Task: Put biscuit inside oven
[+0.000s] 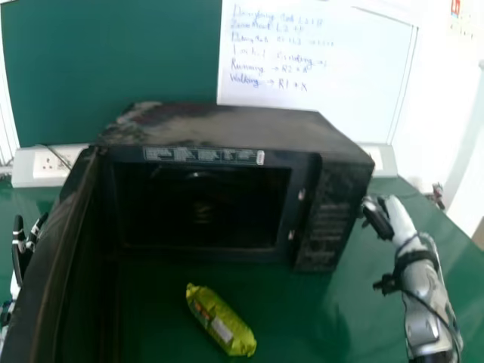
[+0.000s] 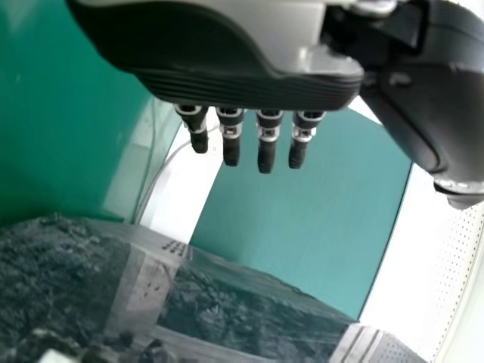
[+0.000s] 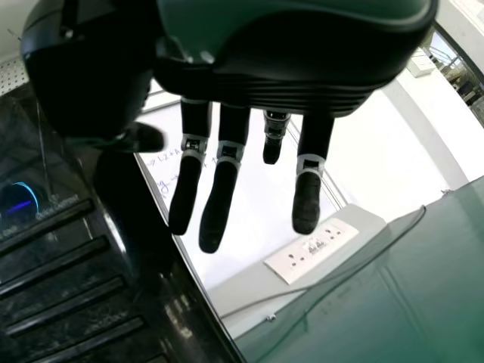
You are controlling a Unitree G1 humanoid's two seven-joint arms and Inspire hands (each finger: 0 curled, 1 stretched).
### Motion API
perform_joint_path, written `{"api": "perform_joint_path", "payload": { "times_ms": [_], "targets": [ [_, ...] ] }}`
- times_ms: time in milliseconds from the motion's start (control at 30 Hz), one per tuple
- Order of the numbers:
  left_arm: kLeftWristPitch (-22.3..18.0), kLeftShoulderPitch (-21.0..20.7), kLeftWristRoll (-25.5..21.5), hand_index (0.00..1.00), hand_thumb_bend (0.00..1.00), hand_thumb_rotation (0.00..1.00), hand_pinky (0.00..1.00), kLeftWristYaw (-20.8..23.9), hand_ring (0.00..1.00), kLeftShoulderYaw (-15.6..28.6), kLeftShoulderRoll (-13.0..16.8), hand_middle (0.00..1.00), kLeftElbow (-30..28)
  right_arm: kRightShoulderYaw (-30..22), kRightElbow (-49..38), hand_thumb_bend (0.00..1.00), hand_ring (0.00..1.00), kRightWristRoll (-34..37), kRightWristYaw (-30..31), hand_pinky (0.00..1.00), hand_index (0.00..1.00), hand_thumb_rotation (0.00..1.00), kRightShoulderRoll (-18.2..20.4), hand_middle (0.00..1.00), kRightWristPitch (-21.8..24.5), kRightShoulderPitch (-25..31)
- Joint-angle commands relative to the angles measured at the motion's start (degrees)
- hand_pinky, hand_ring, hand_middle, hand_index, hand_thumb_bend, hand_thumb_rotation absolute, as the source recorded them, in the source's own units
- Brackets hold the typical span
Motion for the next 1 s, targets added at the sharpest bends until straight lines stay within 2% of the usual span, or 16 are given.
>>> {"api": "perform_joint_path", "payload": {
  "times_ms": [0,300,567,733,833,967],
  "targets": [
    [0.22,0.00,-0.66,0.96,0.92,0.61,0.82,-0.43,0.89,0.60,0.41,0.91,0.76,0.46,-1.93,0.79,0.25,0.93,2.20,0.24,0.37,0.50,-0.38,0.34,0.39,0.25],
    [-0.38,-0.30,-0.75,0.97,0.93,0.61,0.82,-1.60,0.89,1.19,0.92,0.92,2.06,0.44,-8.06,0.78,0.29,0.92,9.99,0.27,0.39,0.49,-3.15,0.38,3.06,1.48],
    [-1.04,-0.40,-0.64,0.97,0.92,0.62,0.83,-2.75,0.90,1.44,1.36,0.92,3.03,0.00,-12.00,0.76,0.29,1.14,14.05,0.27,0.39,0.47,-5.93,0.39,1.45,3.27],
    [-0.41,-0.16,-0.66,0.96,0.93,0.61,0.82,-1.66,0.89,1.51,0.80,0.91,1.95,0.02,-13.72,0.76,0.31,2.85,18.89,0.31,0.42,0.52,-9.09,0.39,-2.19,3.57],
    [-0.73,-0.06,-0.34,0.96,0.93,0.61,0.82,-1.58,0.89,1.44,0.82,0.91,1.91,-0.73,-16.24,0.76,0.32,4.97,21.95,0.32,0.44,0.47,-9.52,0.40,-1.06,3.80],
    [-0.31,0.05,-0.71,0.96,0.94,0.60,0.82,-1.20,0.89,1.41,0.57,0.91,1.33,-1.73,-20.67,0.78,0.41,6.19,25.14,0.38,0.50,0.45,-10.55,0.47,0.34,4.83]
  ]
}}
